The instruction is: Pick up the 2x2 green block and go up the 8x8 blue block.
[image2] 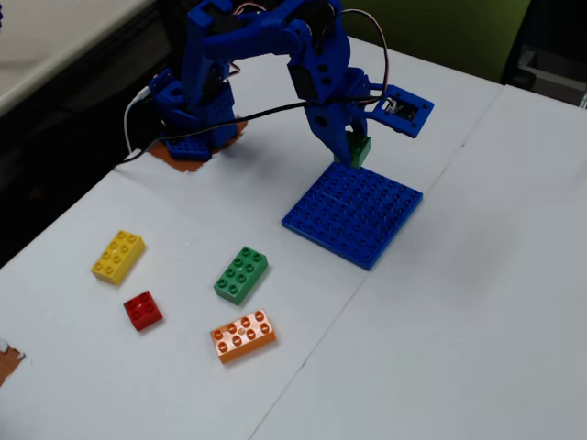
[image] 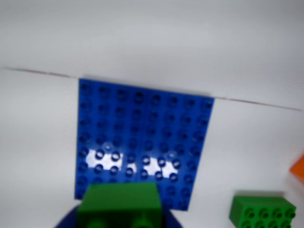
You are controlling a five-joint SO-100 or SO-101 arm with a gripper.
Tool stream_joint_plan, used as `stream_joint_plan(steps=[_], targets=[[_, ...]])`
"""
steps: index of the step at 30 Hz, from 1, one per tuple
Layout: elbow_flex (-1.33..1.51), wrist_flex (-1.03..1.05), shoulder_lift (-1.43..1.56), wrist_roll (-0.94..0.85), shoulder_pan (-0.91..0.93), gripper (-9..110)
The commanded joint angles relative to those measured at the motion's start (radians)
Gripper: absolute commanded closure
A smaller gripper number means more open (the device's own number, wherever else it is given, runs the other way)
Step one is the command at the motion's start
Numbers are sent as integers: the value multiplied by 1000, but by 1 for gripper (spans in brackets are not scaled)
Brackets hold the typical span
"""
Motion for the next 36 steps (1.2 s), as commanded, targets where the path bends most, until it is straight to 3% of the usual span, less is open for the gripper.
stream_joint_plan(steps=[1,36], targets=[[-35,8,43,5,-21,93],[-35,-8,37,-9,-26,93]])
